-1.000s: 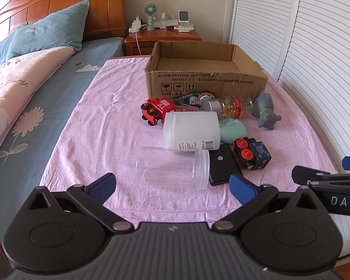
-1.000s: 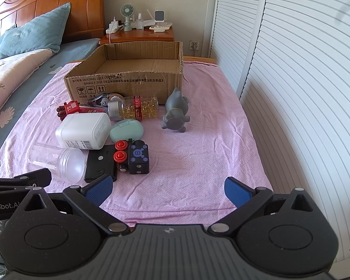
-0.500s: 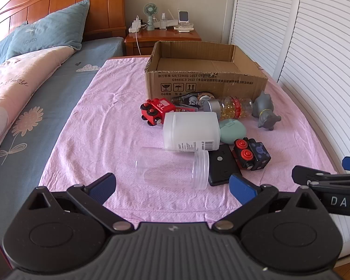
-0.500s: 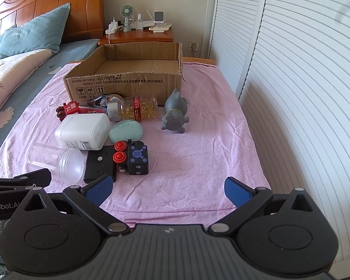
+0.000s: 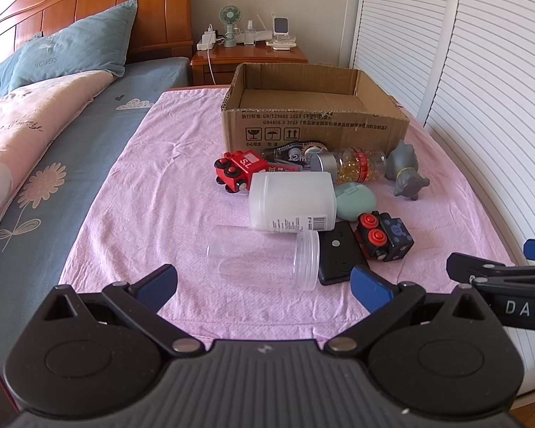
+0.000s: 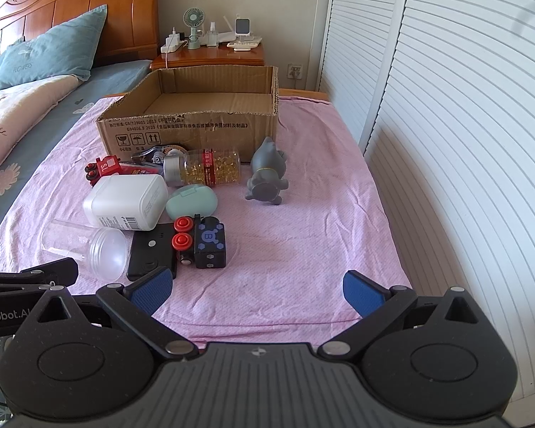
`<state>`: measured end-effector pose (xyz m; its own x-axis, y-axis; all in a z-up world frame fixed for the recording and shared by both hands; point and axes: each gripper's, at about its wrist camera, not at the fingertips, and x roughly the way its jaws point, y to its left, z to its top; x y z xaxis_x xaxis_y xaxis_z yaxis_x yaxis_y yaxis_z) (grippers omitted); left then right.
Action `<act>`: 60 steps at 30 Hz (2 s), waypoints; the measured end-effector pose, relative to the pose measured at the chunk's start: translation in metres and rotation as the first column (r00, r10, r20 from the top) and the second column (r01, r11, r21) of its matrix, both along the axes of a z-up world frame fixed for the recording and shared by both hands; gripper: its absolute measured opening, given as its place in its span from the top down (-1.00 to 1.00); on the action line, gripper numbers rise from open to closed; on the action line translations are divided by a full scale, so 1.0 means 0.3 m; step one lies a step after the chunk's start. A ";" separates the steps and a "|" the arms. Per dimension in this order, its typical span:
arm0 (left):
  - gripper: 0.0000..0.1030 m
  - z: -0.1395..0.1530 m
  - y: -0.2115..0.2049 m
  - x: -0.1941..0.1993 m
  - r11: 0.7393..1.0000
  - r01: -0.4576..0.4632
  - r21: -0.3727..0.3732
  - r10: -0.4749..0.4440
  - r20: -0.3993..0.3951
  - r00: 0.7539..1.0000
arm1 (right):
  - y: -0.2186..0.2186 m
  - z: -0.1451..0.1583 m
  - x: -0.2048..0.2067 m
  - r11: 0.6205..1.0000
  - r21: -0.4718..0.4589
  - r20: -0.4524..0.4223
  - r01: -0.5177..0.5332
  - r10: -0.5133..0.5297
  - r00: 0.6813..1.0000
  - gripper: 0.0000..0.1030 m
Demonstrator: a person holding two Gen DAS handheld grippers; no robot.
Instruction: Organize rigid objects
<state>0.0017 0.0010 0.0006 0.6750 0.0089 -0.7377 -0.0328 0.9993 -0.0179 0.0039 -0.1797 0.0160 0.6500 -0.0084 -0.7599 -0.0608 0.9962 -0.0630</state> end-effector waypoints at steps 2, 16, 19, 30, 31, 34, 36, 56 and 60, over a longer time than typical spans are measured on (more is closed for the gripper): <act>-0.99 0.000 0.000 0.000 1.000 0.000 0.000 0.000 0.000 1.000 | 0.001 0.000 0.000 1.000 -0.001 0.000 0.000 0.000 1.000 -1.00; -0.99 0.000 -0.003 0.008 1.000 0.007 -0.007 -0.006 0.015 1.000 | -0.004 0.014 0.011 1.000 -0.013 0.013 -0.008 0.008 1.000 -1.00; -0.99 -0.002 -0.001 0.011 1.000 0.008 -0.010 -0.008 0.030 1.000 | 0.001 0.013 0.012 1.000 -0.020 0.023 -0.012 0.012 1.000 -1.00; -0.99 -0.044 0.022 0.056 0.999 0.047 -0.016 -0.046 0.047 0.998 | 0.011 -0.030 0.061 0.999 -0.011 0.007 -0.036 0.036 0.999 -1.00; -0.99 -0.051 0.025 0.062 0.998 0.054 -0.020 -0.053 0.040 0.998 | 0.011 -0.036 0.069 0.999 -0.009 0.001 -0.037 0.037 0.999 -1.00; -0.99 -0.076 0.026 0.085 0.997 0.070 -0.037 -0.069 0.011 0.998 | 0.005 -0.058 0.092 0.999 -0.005 -0.018 -0.034 0.034 0.999 -1.00; -0.99 -0.091 0.022 0.098 0.996 0.078 -0.039 -0.079 -0.006 0.997 | -0.005 -0.073 0.106 0.999 0.007 -0.026 -0.041 0.042 0.999 -1.00; -0.99 -0.190 0.092 0.193 0.999 0.025 0.022 -0.024 -0.041 0.999 | 0.000 -0.179 0.202 0.974 0.069 -0.022 -0.214 0.216 0.976 -1.00; -0.99 -0.215 0.118 0.206 1.000 0.001 0.003 -0.001 -0.063 0.998 | 0.026 -0.212 0.237 0.973 0.055 -0.045 -0.223 0.226 0.973 -1.00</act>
<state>0.0636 0.0362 -0.0640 0.6272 0.0105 -0.7788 -0.0326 0.9994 -0.0128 0.0749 -0.1720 -0.0476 0.5914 0.1720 -0.7879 -0.2852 0.9585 -0.0049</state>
